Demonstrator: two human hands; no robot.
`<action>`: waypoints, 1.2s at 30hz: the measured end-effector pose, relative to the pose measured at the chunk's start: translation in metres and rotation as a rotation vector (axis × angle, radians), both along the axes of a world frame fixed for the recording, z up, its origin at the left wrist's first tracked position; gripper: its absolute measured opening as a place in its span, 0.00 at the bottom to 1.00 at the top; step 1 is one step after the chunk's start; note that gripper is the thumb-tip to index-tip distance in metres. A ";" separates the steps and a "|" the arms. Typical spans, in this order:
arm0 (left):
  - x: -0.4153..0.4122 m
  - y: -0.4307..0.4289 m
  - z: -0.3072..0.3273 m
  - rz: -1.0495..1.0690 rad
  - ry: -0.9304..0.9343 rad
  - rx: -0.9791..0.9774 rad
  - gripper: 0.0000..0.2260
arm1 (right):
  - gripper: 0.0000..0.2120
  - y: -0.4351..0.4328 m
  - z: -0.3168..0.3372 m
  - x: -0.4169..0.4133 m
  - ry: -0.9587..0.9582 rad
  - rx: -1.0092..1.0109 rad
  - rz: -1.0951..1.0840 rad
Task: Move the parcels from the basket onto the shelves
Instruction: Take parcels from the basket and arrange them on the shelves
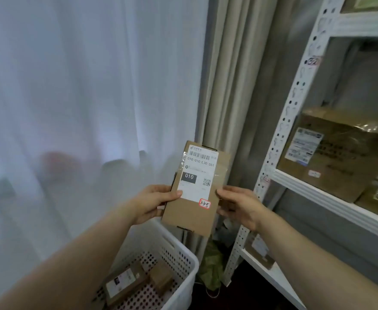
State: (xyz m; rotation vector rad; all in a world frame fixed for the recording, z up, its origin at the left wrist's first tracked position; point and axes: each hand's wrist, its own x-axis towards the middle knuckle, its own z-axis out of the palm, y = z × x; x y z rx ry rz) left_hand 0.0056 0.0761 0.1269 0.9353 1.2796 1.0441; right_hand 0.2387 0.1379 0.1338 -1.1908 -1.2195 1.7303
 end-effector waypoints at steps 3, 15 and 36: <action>0.043 0.008 0.014 -0.046 -0.010 0.024 0.12 | 0.12 -0.011 0.018 0.040 -0.008 0.074 -0.055; 0.174 0.022 0.041 -0.215 0.096 0.087 0.13 | 0.09 -0.037 0.041 0.174 0.032 0.118 -0.206; 0.294 0.020 0.055 -0.372 0.208 0.161 0.05 | 0.17 -0.079 0.039 0.286 0.054 0.126 -0.403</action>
